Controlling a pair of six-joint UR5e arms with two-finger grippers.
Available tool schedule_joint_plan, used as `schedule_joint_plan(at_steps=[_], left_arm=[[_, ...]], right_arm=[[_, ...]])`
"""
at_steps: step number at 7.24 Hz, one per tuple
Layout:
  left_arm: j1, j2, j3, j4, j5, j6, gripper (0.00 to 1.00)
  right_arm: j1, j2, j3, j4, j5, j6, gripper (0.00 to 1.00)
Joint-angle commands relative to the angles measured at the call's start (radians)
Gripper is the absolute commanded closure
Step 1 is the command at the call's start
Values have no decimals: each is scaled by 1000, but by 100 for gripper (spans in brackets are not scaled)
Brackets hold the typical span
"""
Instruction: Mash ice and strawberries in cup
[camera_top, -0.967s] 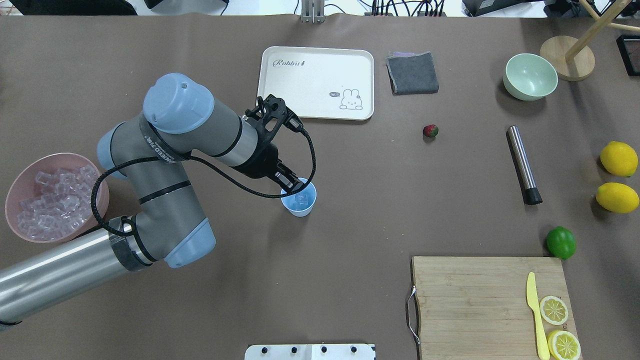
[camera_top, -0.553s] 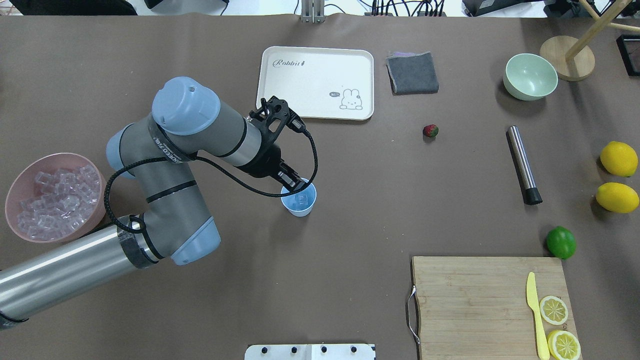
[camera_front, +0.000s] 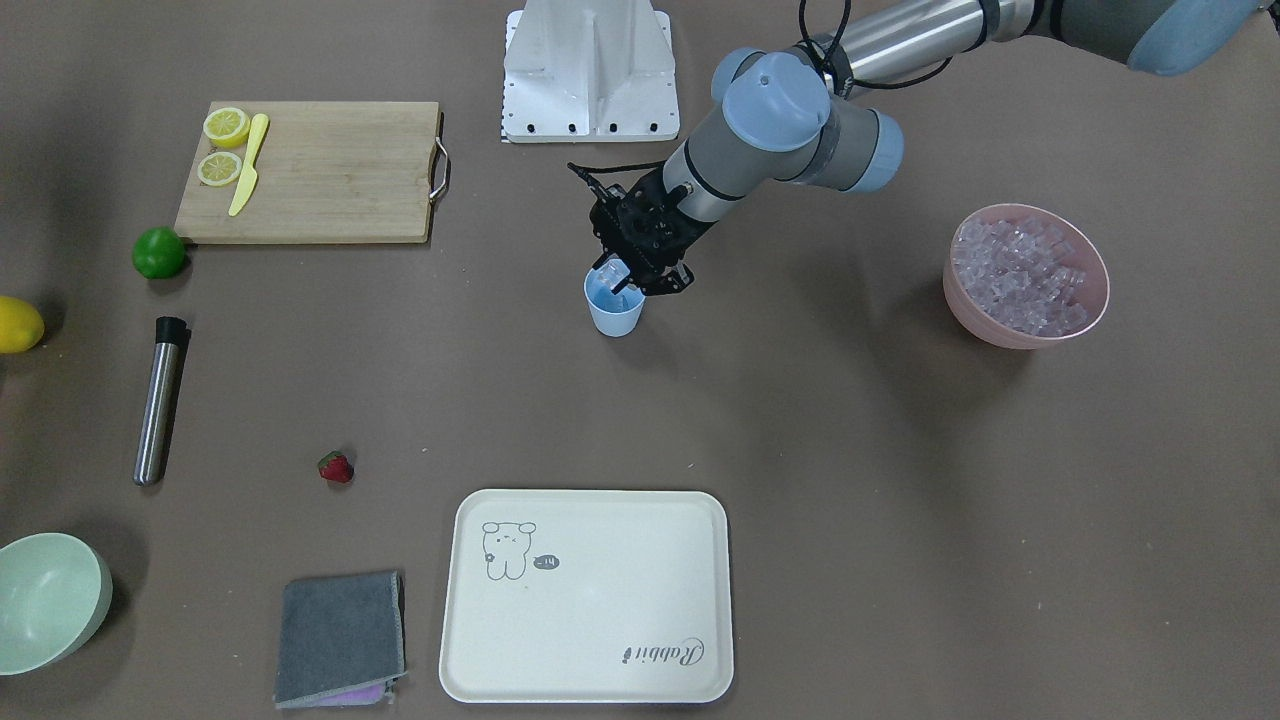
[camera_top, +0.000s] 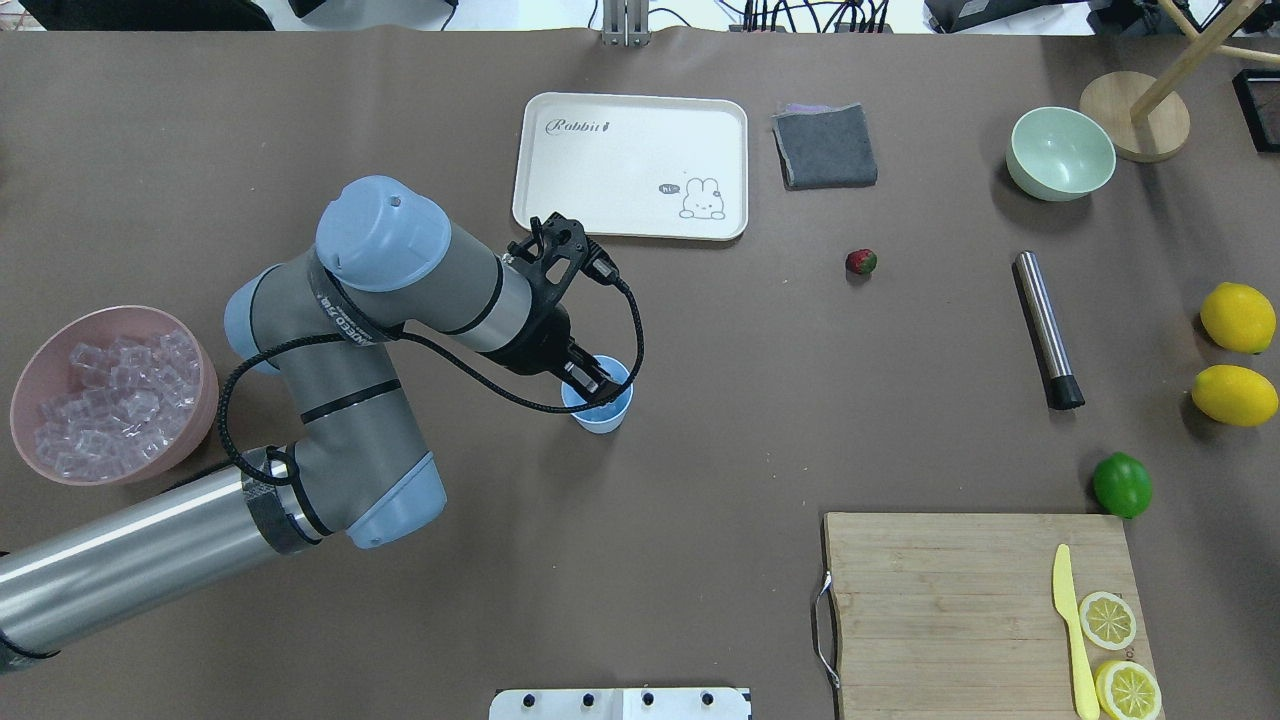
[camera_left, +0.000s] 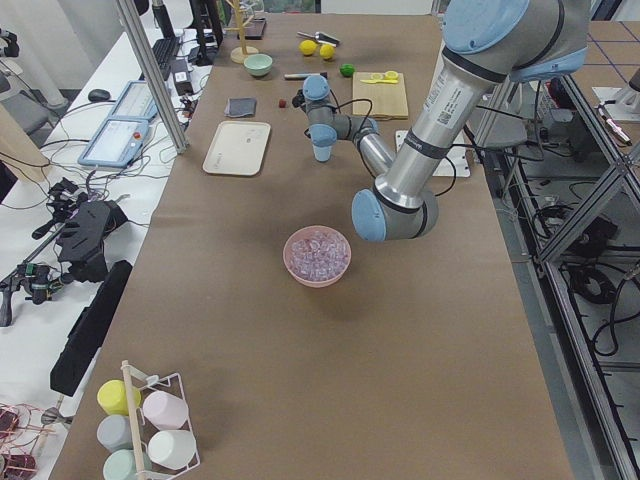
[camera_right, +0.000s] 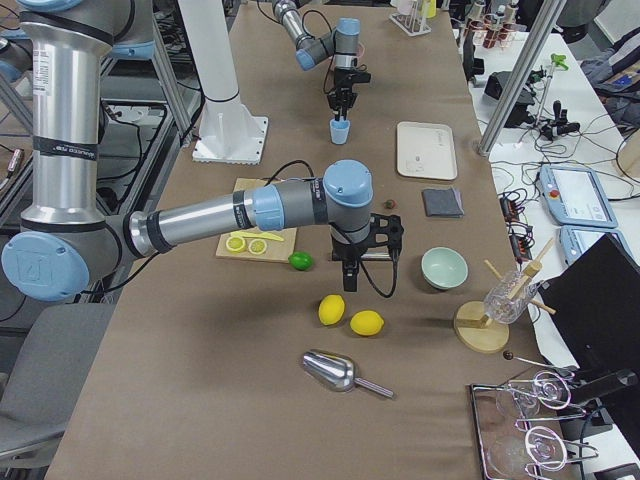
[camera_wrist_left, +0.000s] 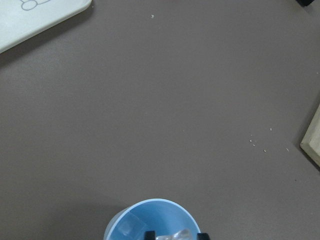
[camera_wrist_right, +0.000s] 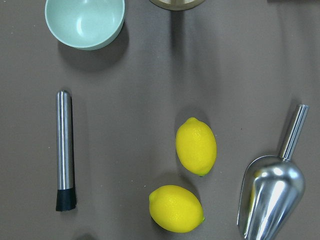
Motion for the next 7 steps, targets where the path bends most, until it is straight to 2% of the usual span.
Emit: schedule_joint_plan(at_steps=[1,3,4,5,6,7], left_arm=[[-1,1,-16,-3,0,-6,3],[-27,24,-40,5,-8,-8,3],[-59,73,-60,11,-2,-3,3],[-135,119,-92,15,-14,6,3],[-209,186,-161,49,-69,12,3],[-274,201,-167,116,-112,73,3]], right_arm=[[0,-4,9,0,1,2,0],[2,17,52,-1,3,9,0],[2,18,66,-2,8,14,0],[2,19,66,-2,24,14,0],[2,53,71,-2,26,11,0],[0,121,51,-11,31,17,0]])
